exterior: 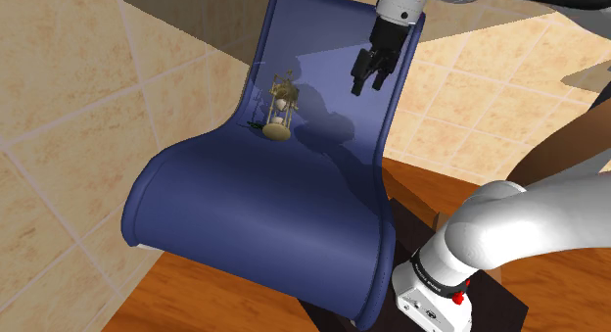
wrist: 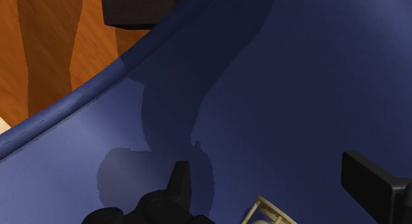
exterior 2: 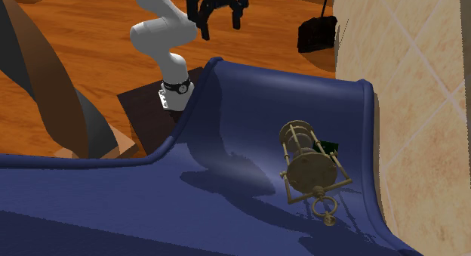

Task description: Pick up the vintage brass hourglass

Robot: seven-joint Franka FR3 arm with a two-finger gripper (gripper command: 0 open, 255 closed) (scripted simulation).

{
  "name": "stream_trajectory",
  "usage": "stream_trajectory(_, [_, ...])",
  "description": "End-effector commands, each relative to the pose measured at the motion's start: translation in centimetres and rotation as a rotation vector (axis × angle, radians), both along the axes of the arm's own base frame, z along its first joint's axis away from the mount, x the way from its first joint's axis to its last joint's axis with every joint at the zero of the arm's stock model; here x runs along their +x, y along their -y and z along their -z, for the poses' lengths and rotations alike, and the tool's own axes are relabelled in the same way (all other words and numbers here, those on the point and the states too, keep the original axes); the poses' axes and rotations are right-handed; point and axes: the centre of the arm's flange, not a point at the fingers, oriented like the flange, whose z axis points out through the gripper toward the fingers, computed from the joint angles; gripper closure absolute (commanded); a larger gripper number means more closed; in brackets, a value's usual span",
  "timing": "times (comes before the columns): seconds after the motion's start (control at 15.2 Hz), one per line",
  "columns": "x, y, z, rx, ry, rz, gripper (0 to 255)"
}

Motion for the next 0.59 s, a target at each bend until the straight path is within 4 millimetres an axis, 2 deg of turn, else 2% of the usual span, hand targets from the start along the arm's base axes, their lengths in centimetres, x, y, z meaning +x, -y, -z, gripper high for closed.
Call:
stream_trajectory(0.0, [2.5, -0.2, 1.0, -0.014, 0.003, -0.01, 0])
stream_trajectory(0.53, [12.4, -1.7, 4.2, -0.071, 0.012, -0.049, 0])
